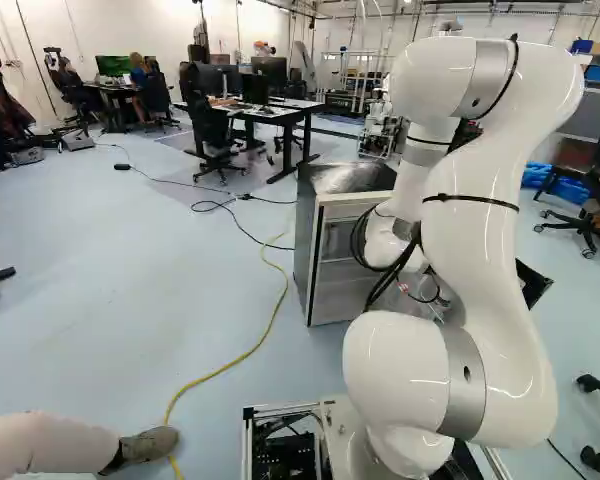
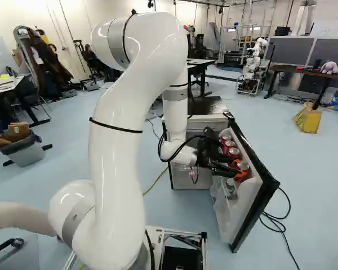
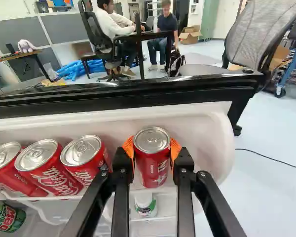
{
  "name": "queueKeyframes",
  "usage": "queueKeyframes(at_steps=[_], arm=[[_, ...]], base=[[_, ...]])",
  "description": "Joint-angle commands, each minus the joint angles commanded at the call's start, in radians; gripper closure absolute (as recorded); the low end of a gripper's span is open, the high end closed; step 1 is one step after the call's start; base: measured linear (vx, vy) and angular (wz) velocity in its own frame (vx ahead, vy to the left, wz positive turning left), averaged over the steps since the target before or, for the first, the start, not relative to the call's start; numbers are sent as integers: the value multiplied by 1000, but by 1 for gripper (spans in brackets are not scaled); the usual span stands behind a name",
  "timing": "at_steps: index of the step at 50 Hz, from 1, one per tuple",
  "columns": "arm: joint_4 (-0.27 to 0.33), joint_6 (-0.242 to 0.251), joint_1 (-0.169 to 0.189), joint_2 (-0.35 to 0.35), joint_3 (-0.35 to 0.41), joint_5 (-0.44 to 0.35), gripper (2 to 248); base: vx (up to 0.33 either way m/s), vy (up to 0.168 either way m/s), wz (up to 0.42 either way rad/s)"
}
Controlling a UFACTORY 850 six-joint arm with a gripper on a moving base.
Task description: Grab a drink from the fridge
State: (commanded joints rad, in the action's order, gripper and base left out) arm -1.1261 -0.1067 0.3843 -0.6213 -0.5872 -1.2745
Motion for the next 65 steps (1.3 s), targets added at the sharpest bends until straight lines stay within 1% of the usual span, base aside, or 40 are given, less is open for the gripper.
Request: queueKeyframes(at_steps=[19, 38, 54, 65], arm=[[0, 0, -7, 15, 29, -40, 160], [0, 0, -26, 48, 93, -76, 160], [0, 0, -59, 91, 175, -96, 160], [0, 0, -100, 117, 227, -113, 160]], base=[[0, 0, 0], [0, 0, 0], [0, 0, 0], [0, 0, 0]])
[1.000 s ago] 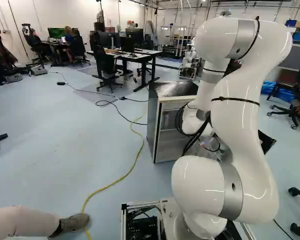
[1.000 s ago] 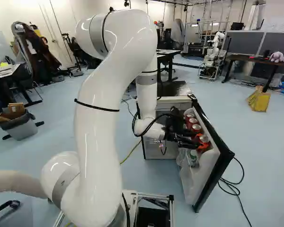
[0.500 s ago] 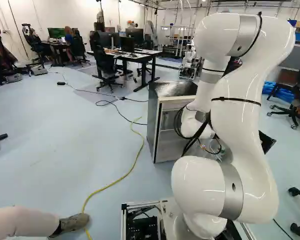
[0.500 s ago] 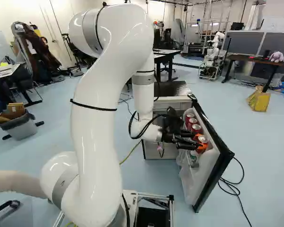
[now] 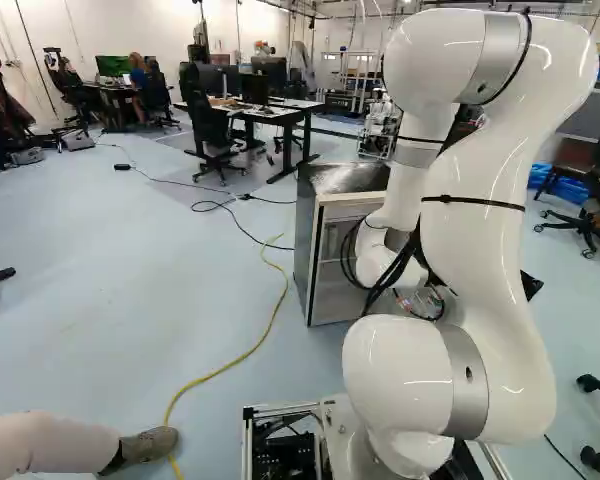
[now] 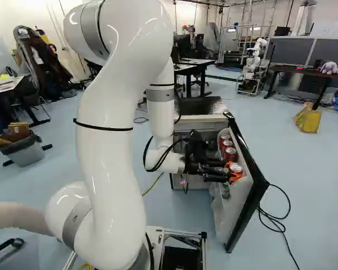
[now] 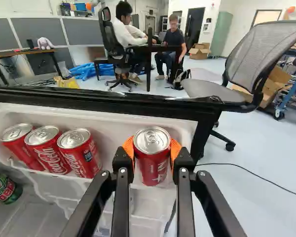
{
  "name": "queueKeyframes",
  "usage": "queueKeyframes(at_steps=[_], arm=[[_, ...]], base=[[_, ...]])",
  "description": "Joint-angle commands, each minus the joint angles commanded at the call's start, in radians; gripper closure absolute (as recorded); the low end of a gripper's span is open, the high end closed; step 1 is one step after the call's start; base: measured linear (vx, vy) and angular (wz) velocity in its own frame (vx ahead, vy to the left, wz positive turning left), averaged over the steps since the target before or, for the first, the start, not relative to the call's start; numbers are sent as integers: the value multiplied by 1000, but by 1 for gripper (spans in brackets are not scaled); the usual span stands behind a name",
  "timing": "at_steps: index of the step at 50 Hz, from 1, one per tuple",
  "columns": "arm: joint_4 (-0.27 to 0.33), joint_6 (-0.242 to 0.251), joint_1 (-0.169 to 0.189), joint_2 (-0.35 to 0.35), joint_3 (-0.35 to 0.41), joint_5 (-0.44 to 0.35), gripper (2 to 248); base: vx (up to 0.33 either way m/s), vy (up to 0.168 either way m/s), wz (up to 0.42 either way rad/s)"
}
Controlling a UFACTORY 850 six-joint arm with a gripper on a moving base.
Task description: Grab a drink from the fridge
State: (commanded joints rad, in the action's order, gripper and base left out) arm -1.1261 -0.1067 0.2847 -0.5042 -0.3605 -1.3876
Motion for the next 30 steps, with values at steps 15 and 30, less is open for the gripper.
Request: queueKeyframes(at_steps=[15, 30], arm=[[0, 0, -71, 33, 66, -27, 160], [0, 0, -154, 66, 130, -57, 160]], base=[[0, 0, 0], [0, 0, 0]])
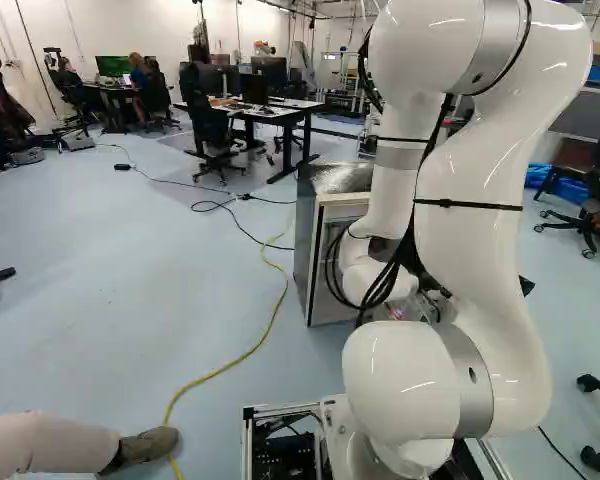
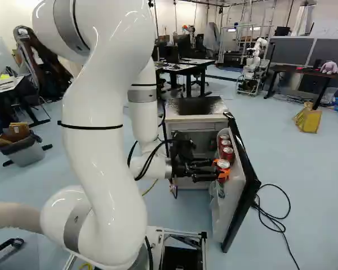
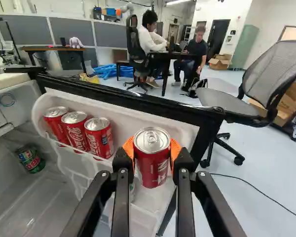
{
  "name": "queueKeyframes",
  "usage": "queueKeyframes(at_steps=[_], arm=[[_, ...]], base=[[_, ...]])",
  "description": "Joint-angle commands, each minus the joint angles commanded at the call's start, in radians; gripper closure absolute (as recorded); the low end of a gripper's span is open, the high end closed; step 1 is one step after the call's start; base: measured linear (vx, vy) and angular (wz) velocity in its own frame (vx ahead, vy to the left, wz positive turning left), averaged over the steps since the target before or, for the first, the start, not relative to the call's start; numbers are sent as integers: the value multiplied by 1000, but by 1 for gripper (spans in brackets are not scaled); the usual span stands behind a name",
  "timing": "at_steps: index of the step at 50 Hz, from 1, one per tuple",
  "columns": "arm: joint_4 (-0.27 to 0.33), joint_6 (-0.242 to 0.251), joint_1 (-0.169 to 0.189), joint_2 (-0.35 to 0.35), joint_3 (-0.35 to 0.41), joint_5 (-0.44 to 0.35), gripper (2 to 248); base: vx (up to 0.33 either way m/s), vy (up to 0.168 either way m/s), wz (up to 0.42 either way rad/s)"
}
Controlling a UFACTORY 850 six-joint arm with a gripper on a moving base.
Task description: Grab a drink from the fridge
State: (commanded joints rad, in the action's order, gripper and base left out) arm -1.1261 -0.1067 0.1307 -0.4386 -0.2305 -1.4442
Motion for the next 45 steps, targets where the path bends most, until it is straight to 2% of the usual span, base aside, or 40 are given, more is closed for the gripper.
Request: queueKeyframes(at_steps=[25, 45], arm=[[0, 0, -150, 29, 58, -58, 160], [10, 0, -250, 25, 51, -83, 160]], base=[[0, 0, 0], [0, 0, 0]])
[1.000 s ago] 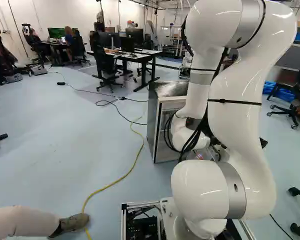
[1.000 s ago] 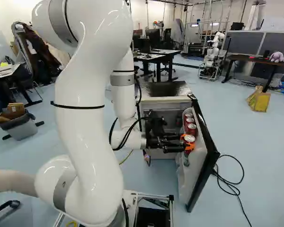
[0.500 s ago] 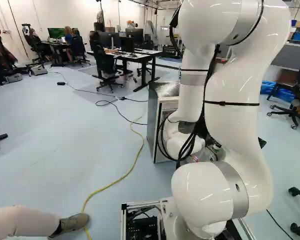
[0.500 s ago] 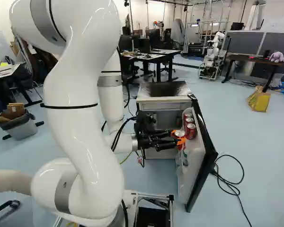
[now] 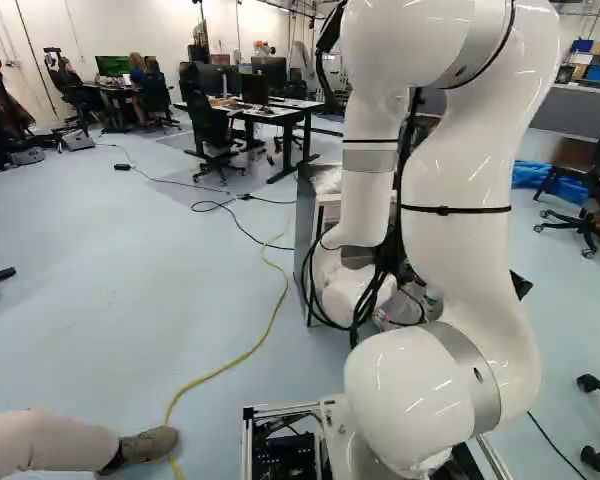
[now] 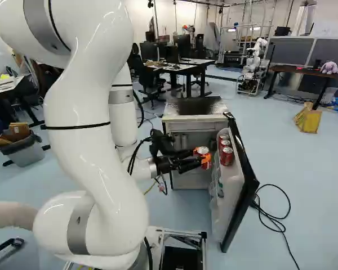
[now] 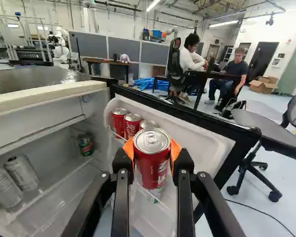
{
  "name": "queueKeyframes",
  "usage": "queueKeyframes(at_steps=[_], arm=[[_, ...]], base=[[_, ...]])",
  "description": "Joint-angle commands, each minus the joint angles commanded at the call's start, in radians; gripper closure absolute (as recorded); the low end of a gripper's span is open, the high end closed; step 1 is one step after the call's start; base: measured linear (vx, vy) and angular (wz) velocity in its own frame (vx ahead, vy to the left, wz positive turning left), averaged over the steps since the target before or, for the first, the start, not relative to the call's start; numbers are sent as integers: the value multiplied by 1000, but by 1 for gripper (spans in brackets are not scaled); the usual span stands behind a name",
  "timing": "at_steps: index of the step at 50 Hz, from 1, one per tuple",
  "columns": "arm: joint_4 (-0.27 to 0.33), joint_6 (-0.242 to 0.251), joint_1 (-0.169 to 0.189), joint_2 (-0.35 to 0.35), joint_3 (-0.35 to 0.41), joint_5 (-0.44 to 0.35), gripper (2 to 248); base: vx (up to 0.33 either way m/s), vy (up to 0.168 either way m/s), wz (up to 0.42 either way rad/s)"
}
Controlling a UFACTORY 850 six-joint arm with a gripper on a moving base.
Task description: Grab a drink from the fridge
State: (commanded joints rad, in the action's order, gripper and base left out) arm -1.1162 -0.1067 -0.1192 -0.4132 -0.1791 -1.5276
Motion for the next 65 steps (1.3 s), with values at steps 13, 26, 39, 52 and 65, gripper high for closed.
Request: queueKeyframes(at_steps=[13, 26, 39, 52, 65], arm=[[2, 0, -43, -13, -30, 2, 160], [25, 0, -55, 23, -50, 28, 160], [122, 0, -55, 80, -40, 76, 160], [256, 0, -54, 138, -27, 132, 160], [393, 0, -51, 192, -15, 182, 160]], base=[[0, 0, 0], [0, 0, 0], [0, 0, 0], [0, 0, 0], [0, 0, 0]])
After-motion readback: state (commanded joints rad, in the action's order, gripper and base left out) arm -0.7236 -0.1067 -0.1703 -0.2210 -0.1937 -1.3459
